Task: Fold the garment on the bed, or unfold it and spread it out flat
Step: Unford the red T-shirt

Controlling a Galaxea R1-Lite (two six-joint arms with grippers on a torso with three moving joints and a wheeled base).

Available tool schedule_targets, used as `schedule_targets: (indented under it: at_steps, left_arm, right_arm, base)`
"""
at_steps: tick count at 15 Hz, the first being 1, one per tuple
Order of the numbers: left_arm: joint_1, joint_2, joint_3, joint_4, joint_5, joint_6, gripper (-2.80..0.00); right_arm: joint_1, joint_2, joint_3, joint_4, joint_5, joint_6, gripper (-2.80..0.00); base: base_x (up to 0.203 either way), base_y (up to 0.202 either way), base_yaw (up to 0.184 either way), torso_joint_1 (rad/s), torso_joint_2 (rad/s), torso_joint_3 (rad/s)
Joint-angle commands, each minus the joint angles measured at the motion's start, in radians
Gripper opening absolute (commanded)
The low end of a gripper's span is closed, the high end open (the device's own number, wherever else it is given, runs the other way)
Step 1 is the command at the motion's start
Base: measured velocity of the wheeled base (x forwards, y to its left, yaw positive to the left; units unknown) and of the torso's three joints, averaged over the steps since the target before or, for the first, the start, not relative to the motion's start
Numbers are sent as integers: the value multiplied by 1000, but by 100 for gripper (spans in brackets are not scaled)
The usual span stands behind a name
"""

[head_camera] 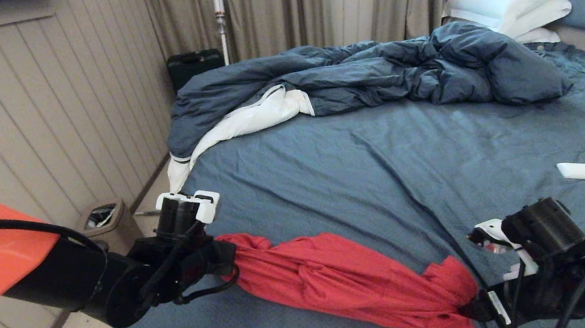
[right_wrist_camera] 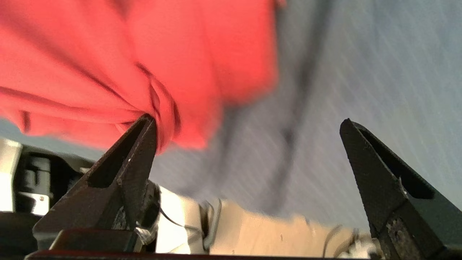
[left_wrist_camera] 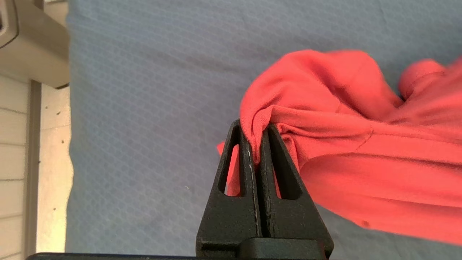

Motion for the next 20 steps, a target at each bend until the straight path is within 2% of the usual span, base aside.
schedule_targets:
  at_steps: [1,7,13,20]
  left_arm:
    - [9,7,-10,-3,3,1,-280]
    - [15,13,-14,-3,1,1,-280]
    - [16,12,-10,-3,1,1,-280]
    - [16,9,-2,-3,1,1,-280]
  right_arm:
    - [-41,-45,37,-4,0,-10,0]
    - [-228,-128,85,-35,5,-95,0]
    - [-288,-163,-71,-31,9,-119,0]
    - [-488,4,-288,-35,10,-133,0]
  base:
    - [0,0,0,0,0,0]
    - [0,0,0,0,0,0]
    - [0,0,0,0,0,0]
    - [0,0,0,0,0,0]
